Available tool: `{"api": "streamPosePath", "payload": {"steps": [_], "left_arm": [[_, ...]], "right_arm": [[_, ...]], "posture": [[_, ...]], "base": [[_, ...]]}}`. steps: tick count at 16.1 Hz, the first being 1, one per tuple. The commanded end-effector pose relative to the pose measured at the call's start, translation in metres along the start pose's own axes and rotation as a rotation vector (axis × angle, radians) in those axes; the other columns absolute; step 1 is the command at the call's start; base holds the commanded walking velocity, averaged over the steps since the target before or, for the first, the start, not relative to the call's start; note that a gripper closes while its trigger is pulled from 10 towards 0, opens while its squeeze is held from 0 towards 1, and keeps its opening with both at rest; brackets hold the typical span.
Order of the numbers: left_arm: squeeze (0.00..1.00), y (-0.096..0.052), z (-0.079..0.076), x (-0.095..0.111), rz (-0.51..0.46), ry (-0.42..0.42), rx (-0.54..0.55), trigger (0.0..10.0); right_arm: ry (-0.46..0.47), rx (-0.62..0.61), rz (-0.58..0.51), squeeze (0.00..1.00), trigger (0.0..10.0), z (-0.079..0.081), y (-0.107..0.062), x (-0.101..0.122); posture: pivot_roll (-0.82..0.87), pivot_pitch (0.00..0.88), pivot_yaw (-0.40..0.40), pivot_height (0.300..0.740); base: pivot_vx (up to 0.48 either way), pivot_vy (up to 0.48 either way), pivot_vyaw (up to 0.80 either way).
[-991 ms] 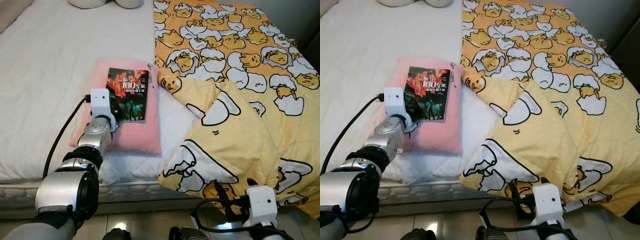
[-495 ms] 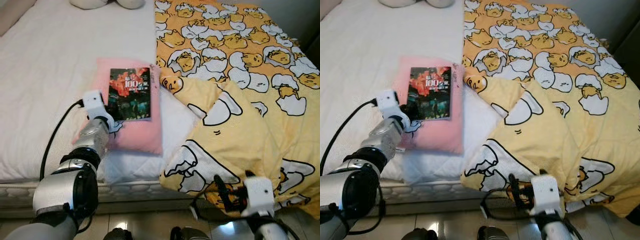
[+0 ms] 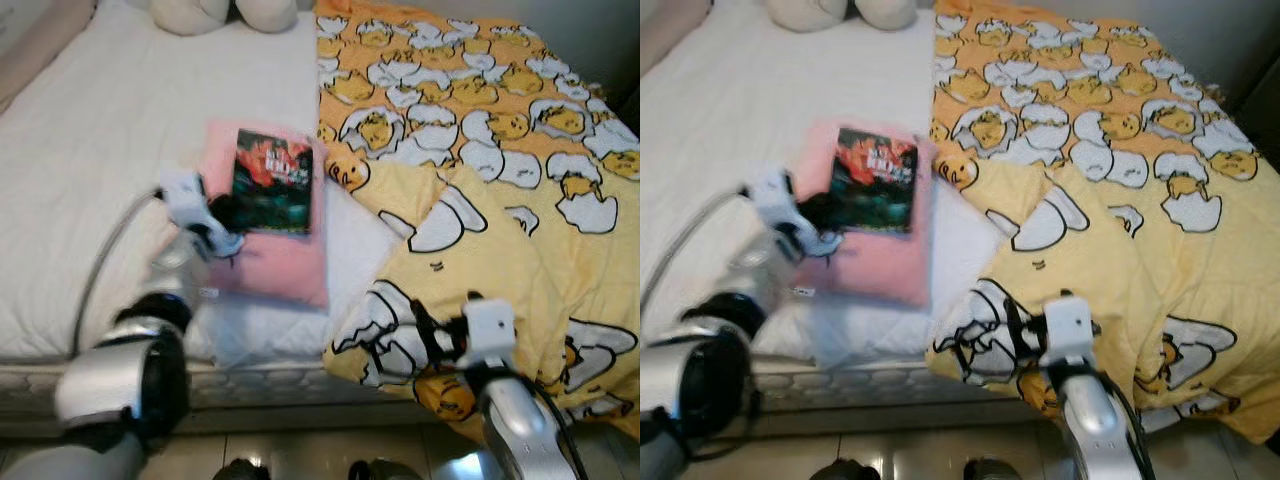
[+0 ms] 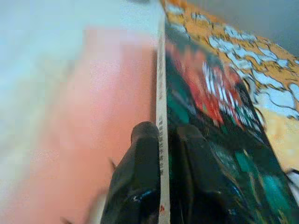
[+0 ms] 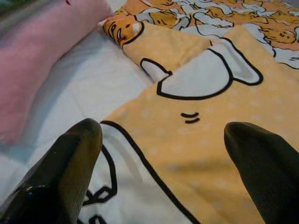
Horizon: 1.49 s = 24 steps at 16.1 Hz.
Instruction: Clean up the room
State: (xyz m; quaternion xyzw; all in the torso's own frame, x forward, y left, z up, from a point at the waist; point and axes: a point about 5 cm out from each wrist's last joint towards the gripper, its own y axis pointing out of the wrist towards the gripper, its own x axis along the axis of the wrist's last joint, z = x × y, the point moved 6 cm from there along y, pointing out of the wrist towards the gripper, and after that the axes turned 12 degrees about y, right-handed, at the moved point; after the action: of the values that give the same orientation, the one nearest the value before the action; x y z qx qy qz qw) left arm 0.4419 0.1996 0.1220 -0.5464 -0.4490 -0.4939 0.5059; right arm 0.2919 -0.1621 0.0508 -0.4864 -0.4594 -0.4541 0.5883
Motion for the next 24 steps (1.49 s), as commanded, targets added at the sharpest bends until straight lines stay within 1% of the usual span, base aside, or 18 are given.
{"api": "streamPosePath", "payload": {"steps": [1, 2, 3, 5, 6, 7, 8, 9, 10, 12, 14, 16, 19, 21, 22, 23, 24], "left_arm": [[0.0, 0.002, 0.011, 0.031, -0.089, 0.1, 0.015, 0.0], [0.0, 0.002, 0.016, 0.036, -0.099, 0.128, 0.03, 0.0], [0.0, 0.0, 0.026, 0.044, -0.119, 0.17, 0.068, 0.0], [0.0, -0.001, 0.035, 0.047, -0.126, 0.167, 0.101, 0.0], [0.0, -0.002, 0.04, 0.05, -0.141, 0.132, 0.142, 0.0], [0.0, -0.001, 0.038, 0.05, -0.14, 0.131, 0.142, 0.0], [0.0, 0.002, 0.02, 0.046, -0.141, 0.177, 0.08, 0.0], [0.0, 0.004, 0.005, 0.041, -0.13, 0.205, 0.034, 0.0], [0.0, 0.005, -0.003, 0.039, -0.129, 0.199, 0.012, 0.0], [0.0, 0.009, -0.016, 0.03, -0.095, 0.17, 0.01, 0.0], [0.0, 0.012, -0.034, 0.029, -0.086, 0.168, -0.023, 0.0], [0.0, 0.015, -0.045, 0.03, -0.074, 0.183, -0.035, 0.0], [0.0, 0.019, -0.051, 0.036, -0.072, 0.2, -0.005, 0.0], [0.0, 0.022, -0.065, 0.043, -0.088, 0.216, -0.037, 0.0], [0.0, 0.022, -0.072, 0.047, -0.104, 0.267, -0.062, 8.7], [0.0, 0.022, -0.074, 0.051, -0.129, 0.361, -0.053, 10.0], [0.04, 0.02, -0.071, 0.055, -0.163, 0.421, -0.031, 10.0]], "right_arm": [[0.007, -0.01, -0.021, 0.0, 10.0, -0.003, 0.008, 0.002], [0.007, -0.008, -0.025, 0.0, 10.0, -0.002, 0.011, 0.003], [0.012, -0.002, -0.038, 0.0, 10.0, -0.001, 0.018, 0.005], [0.013, 0.006, -0.052, 0.0, 10.0, 0.002, 0.025, 0.008], [0.013, 0.013, -0.069, 0.0, 10.0, 0.004, 0.03, 0.011], [0.012, 0.012, -0.071, 0.0, 10.0, 0.004, 0.033, 0.011], [0.012, 0.011, -0.079, 0.0, 10.0, 0.003, 0.034, 0.013], [0.01, 0.008, -0.087, 0.0, 10.0, 0.001, 0.034, 0.013], [0.009, 0.005, -0.089, 0.0, 10.0, 0.0, 0.034, 0.013], [0.007, -0.006, -0.097, 0.0, 10.0, -0.002, 0.033, 0.012], [0.002, -0.013, -0.104, 0.0, 10.0, -0.004, 0.03, 0.012], [0.001, -0.021, -0.107, 0.0, 10.0, -0.005, 0.028, 0.011], [0.003, -0.028, -0.107, 0.0, 10.0, -0.006, 0.025, 0.008], [0.002, -0.027, -0.107, 0.0, 10.0, -0.005, 0.023, 0.008], [0.002, -0.03, -0.108, 0.0, 10.0, -0.006, 0.022, 0.008], [0.004, -0.037, -0.115, 0.0, 10.0, -0.007, 0.021, 0.009], [0.006, -0.049, -0.136, 0.0, 10.0, -0.008, 0.019, 0.013]], "posture": [[-0.03, 0.0, 0.008, 0.74], [-0.03, 0.0, 0.009, 0.74], [-0.01, 0.0, 0.009, 0.74], [0.0, 0.0, 0.01, 0.74], [0.0, 0.0, 0.01, 0.74], [0.0, 0.0, 0.011, 0.74], [-0.01, 0.0, 0.017, 0.74], [-0.01, 0.0, 0.02, 0.74], [-0.02, 0.0, 0.021, 0.74], [-0.04, 0.0, 0.032, 0.74], [-0.06, 0.0, 0.04, 0.74], [-0.08, 0.0, 0.052, 0.74], [-0.08, 0.0, 0.053, 0.74], [-0.09, 0.0, 0.058, 0.74], [-0.09, 0.0, 0.063, 0.74], [-0.09, 0.0, 0.065, 0.74], [-0.09, 0.0, 0.066, 0.74]], "base": [[0.0, 0.0, 0.0], [0.0, 0.0, 0.0], [0.0, 0.0, 0.0], [0.0, 0.0, 0.0], [0.0, 0.0, 0.0], [0.0, 0.0, 0.0], [0.0, 0.0, 0.0], [0.0, 0.0, 0.0], [0.0, 0.0, 0.0], [0.0, 0.0, 0.0], [0.0, 0.0, 0.0], [0.0, 0.48, 0.0], [0.0, 0.48, 0.0], [0.0, 0.48, 0.0], [0.0, 0.0, 0.0], [0.0, 0.0, 0.0], [0.0, 0.0, 0.0]]}}
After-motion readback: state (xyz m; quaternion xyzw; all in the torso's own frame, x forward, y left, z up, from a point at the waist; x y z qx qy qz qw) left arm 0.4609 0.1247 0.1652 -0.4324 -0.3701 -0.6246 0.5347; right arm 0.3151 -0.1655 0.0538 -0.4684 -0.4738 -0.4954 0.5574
